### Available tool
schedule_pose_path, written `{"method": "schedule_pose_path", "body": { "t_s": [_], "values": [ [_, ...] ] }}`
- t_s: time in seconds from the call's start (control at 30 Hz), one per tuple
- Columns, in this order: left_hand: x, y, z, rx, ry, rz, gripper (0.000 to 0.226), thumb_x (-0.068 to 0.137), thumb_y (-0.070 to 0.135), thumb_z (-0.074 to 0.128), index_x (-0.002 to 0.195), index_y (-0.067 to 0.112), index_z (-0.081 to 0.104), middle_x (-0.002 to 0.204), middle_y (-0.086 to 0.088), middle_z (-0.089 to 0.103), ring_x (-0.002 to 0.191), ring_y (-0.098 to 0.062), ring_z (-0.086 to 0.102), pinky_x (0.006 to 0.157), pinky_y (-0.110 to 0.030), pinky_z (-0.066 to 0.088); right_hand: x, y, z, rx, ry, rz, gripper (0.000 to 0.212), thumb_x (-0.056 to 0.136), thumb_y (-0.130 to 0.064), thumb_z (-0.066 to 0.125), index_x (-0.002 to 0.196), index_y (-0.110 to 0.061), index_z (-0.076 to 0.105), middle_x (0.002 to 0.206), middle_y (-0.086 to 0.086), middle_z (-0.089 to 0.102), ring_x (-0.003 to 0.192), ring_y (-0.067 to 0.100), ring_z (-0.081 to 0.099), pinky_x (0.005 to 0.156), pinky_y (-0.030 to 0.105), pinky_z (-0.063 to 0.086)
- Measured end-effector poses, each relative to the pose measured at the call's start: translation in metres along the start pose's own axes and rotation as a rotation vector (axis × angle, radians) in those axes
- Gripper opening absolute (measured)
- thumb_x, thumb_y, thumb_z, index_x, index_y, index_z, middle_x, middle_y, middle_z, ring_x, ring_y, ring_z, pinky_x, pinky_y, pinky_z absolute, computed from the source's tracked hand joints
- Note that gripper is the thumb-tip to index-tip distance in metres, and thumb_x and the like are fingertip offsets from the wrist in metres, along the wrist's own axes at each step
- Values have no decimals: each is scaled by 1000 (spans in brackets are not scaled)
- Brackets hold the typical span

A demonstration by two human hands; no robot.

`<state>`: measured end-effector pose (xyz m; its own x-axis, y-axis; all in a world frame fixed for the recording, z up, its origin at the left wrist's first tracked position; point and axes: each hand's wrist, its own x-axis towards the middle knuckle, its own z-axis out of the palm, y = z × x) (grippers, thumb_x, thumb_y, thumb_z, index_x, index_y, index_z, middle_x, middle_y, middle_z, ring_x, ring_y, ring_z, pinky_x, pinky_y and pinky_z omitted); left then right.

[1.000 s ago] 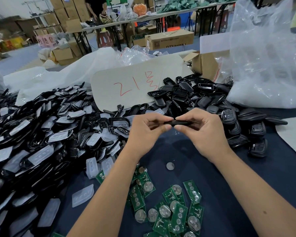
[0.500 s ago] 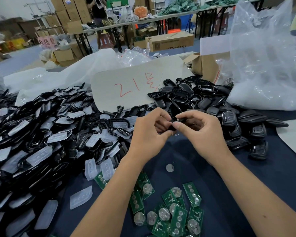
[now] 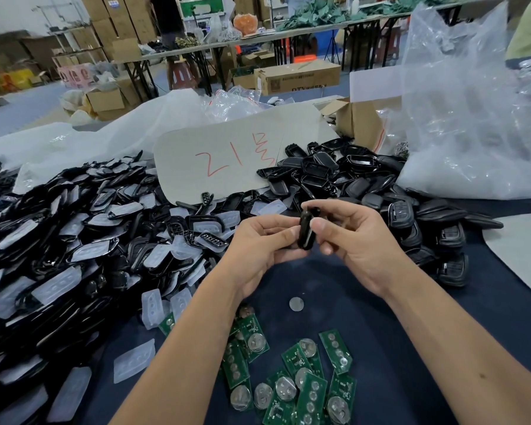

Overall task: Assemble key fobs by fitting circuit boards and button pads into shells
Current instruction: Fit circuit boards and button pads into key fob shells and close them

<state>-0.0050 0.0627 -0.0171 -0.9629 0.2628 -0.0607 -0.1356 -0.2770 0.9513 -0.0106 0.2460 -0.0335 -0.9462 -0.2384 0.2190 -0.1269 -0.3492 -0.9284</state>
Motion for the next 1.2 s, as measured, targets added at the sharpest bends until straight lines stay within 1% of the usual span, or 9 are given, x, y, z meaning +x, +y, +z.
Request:
{"method": "schedule_pose_path", "body": {
  "t_s": [0.1, 0.27, 0.43, 0.53, 0.67, 0.8, 1.0, 1.07, 1.2],
  "values": [
    [1, -2, -1, 51, 19, -6, 23, 90, -1, 65, 110, -11, 70, 103, -29, 74, 93, -33, 74, 77, -34, 64, 1, 5, 0, -99, 75, -57, 32, 81, -20, 86, 111, -10, 79, 89, 16, 70, 62, 17, 56, 57, 22, 50],
    [1, -5, 7, 66, 81, -29, 14, 96, -4, 62, 105, -7, 72, 101, -27, 74, 88, -30, 74, 75, -31, 64, 3, 7, 1, 24, 151, -11, 21, 80, -25, 79, 98, -14, 83, 78, 6, 71, 59, 10, 55, 56, 18, 48],
    [1, 0, 2, -75, 42, -89, 11, 77, 10, 74, 86, 7, 79, 90, -14, 77, 76, -17, 74, 69, -24, 61, 3, 6, 2, 130, 79, 51, 34, 84, -25, 73, 113, -8, 79, 107, 28, 63, 70, 13, 55, 61, 20, 50],
    [2, 0, 0, -67, 106, -54, 5, 75, 9, 77, 78, 12, 80, 86, -14, 78, 76, -20, 76, 67, -26, 61, 2, 7, 5, 169, 77, 83, 35, 88, -26, 71, 117, -7, 77, 109, 24, 64, 81, 20, 56, 62, 23, 52],
    [4, -4, 3, 123, 193, 31, 13, 84, 3, 80, 77, 13, 78, 88, -19, 76, 78, -30, 74, 77, -41, 65, 3, 12, 4, -12, 205, 54, 22, 95, -23, 71, 112, -13, 80, 101, 13, 78, 88, 22, 67, 64, 23, 54],
    [2, -2, 7, 113, 146, 10, 13, 92, 5, 74, 80, 9, 72, 89, -17, 75, 79, -27, 74, 72, -33, 63, 3, 10, 3, -9, 204, 84, 21, 104, -16, 60, 106, -14, 81, 98, 13, 78, 86, 20, 70, 66, 26, 54],
    [1, -1, 5, 50, 123, -66, 5, 94, 4, 71, 88, 4, 69, 101, -27, 74, 95, -36, 74, 77, -37, 64, 3, 10, 6, -58, 215, 111, 21, 105, -15, 58, 112, -12, 78, 100, 10, 78, 89, 20, 69, 70, 30, 55],
    [3, -2, 4, 150, 220, 45, 8, 89, 4, 77, 89, 7, 70, 96, -22, 76, 93, -35, 75, 75, -37, 64, 4, 11, 8, -65, 268, 107, 16, 104, -17, 61, 110, -14, 76, 94, 5, 77, 81, 16, 71, 66, 28, 58],
    [7, -8, 5, 718, 321, 386, 23, 79, 17, 88, 86, 26, 68, 83, 5, 72, 80, -18, 71, 75, -31, 61, 3, 15, 17, -184, 299, 120, 22, 100, -32, 69, 86, -16, 76, 74, 3, 72, 67, 16, 68, 61, 29, 60]
  ]
}}
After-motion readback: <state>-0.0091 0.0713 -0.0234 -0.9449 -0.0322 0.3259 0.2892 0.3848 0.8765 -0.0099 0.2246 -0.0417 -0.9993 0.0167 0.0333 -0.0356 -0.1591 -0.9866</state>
